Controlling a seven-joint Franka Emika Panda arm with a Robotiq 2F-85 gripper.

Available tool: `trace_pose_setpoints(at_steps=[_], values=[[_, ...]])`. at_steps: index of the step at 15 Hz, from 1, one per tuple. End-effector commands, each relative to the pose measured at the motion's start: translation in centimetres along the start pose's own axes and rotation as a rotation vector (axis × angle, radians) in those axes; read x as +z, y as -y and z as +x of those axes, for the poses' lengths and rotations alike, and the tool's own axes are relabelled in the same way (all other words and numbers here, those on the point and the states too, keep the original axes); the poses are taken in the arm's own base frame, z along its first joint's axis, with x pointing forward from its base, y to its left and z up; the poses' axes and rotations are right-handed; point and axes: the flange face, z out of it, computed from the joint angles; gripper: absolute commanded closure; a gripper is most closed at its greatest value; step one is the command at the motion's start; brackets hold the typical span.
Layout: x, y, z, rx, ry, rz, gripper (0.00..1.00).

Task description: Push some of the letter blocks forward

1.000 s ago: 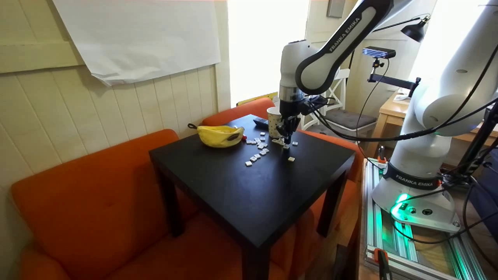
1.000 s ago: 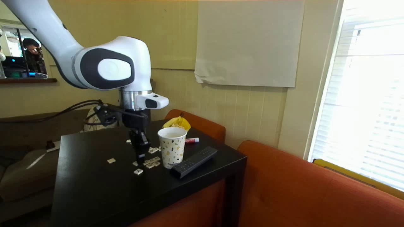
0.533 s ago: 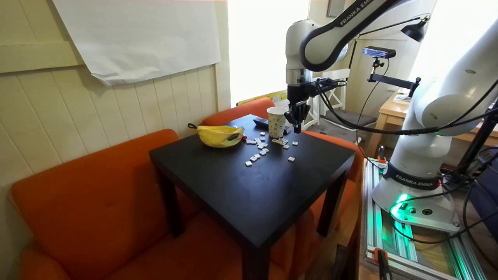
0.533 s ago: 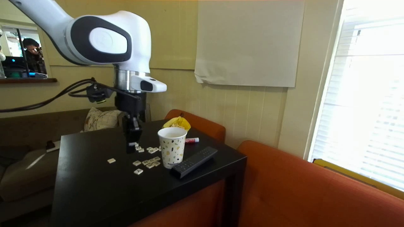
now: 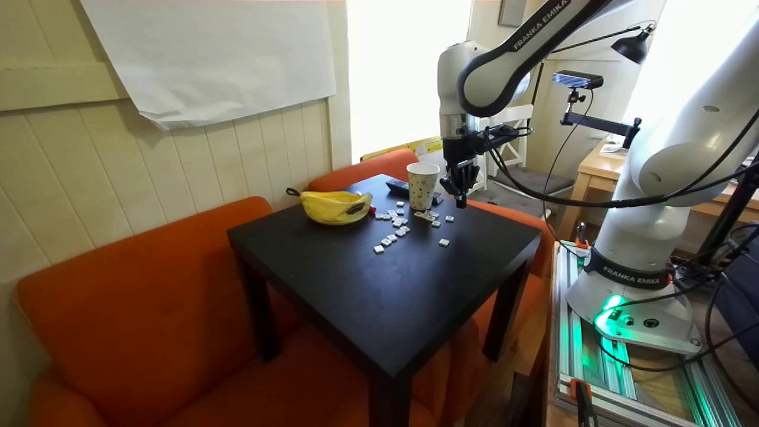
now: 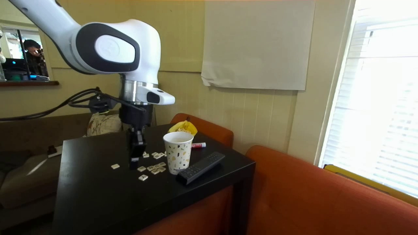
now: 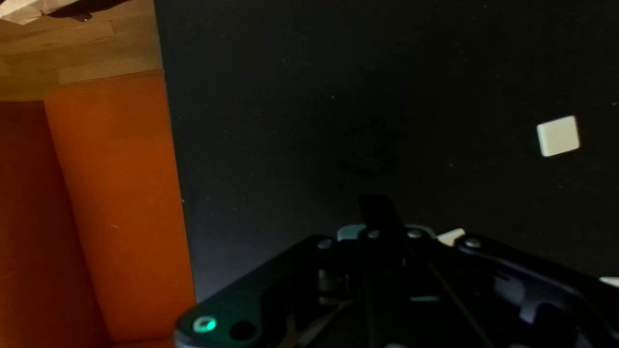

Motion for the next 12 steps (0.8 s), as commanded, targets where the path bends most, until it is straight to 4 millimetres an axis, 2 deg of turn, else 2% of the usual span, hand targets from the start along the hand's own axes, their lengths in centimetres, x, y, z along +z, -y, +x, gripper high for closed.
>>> trace_pose_setpoints(at_steps=[1,7,12], values=[[2.2,0.4,0.8,0.002,-0.001,-0.008,1.00],[4.4,0.7,2.0,0.007,-0.007,-0.021,1.00],[4.1,1.2,2.4,-0.013,-0.048,-0.003,1.00]])
